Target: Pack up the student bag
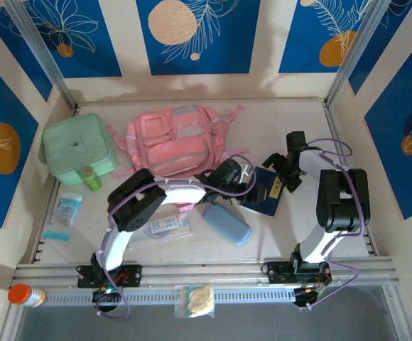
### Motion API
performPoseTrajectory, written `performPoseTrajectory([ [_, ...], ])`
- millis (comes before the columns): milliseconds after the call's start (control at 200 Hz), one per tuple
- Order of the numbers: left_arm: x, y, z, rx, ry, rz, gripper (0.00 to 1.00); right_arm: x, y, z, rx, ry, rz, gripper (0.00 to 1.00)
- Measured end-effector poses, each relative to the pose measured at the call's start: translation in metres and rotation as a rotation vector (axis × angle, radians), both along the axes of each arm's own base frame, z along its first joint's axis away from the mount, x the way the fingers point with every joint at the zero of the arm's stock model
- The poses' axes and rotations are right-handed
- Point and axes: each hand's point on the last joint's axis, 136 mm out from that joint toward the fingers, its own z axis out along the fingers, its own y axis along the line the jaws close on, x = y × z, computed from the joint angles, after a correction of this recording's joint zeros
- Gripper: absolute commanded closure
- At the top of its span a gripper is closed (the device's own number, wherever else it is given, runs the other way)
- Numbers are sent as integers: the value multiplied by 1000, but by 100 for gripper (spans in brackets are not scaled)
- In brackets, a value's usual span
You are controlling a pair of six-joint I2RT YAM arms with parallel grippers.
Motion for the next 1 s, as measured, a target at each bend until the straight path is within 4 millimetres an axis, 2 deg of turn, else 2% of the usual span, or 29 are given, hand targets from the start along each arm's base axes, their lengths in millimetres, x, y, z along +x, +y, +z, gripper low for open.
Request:
performPoseTrajectory([
  [90,2,10,-2,41,3,53,1,-1,7,5,17,4,25,1],
  [265,8,18,-5,71,11,120,1,-16,-5,20,18,-9,22,1],
  [350,10,19,-5,71,16,138,1,-31,-3,22,42,-12,38,1],
  [515,11,19,-5,69,22,147,0,-74,16,4,110,52,80,0],
  [615,11,19,-4,67,28,152,0,-89,23,1,137,57,98,2],
  [830,10,18,-4,55,41,160,0,-87,36,5,219,1,94,13],
  [1000,10,18,-5,40,51,174,8,-83,44,10,270,-24,101,19],
])
